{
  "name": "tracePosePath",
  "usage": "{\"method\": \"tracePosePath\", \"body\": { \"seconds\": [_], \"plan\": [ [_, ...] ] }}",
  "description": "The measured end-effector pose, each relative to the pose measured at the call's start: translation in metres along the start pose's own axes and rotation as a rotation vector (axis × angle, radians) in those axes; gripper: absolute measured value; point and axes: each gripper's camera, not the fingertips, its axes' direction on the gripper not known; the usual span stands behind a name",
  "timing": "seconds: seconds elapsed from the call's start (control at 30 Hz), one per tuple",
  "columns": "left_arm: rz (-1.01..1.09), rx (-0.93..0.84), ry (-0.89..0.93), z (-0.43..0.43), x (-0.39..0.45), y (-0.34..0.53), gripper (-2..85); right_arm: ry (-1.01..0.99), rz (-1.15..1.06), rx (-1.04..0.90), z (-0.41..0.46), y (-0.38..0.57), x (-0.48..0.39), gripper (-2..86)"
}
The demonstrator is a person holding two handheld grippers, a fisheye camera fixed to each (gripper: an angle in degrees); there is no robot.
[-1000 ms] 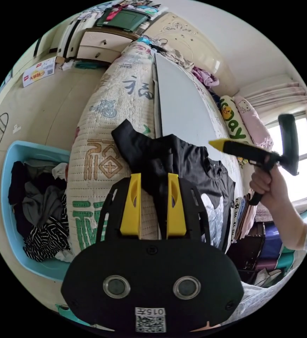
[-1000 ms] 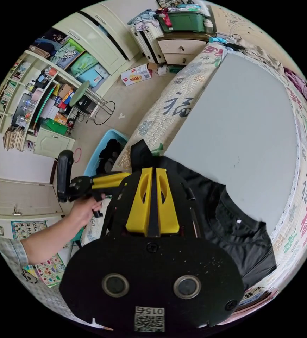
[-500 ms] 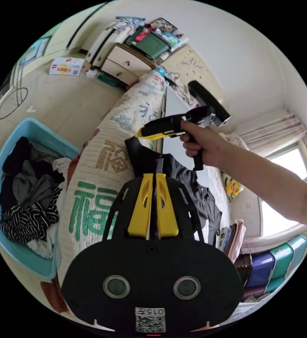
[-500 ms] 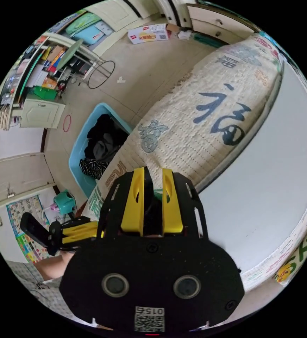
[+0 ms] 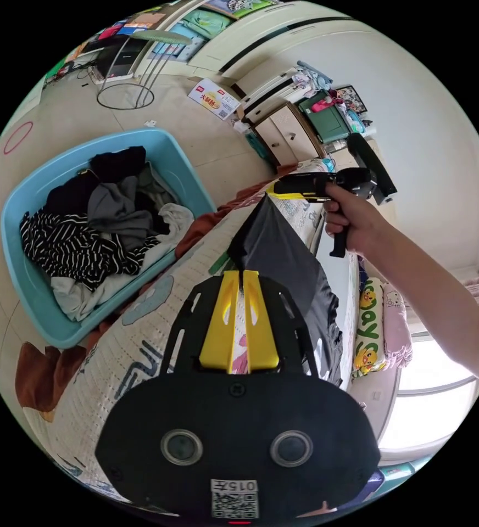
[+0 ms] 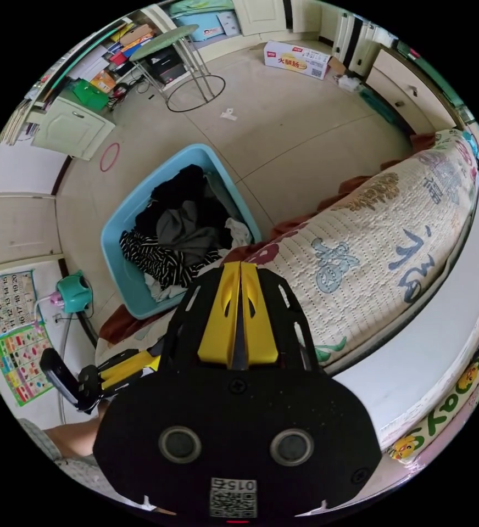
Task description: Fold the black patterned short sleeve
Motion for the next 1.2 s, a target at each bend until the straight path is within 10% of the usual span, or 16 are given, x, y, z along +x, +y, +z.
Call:
{"method": "tracePosePath", "body": {
  "seconds": [0.23, 0.4, 0.8, 1.2],
  "plan": [
    [0.033, -0.092, 0.01, -0.022, -0.008, 0.0, 4.1, -0.018, 0.102, 0.198, -0.034, 0.055, 0.002, 4.6],
    [0.167, -0.278, -0.011, -0.067, -0.014, 0.027, 5.5, -0.271, 0.201, 0.343, -0.031, 0.262, 0.002, 4.1],
    [0.176, -0.681, -0.208, -0.112, -0.017, 0.173, 7.7, -0.395, 0.998, -0.106, 0.251, 0.748, -0.077, 9.1],
    [0.2, -0.691, -0.384, -0.085, 0.034, 0.204, -0.5, -0.728, 1.08, -0.12, 0.497, 0.704, -0.223, 6.8]
  ]
}}
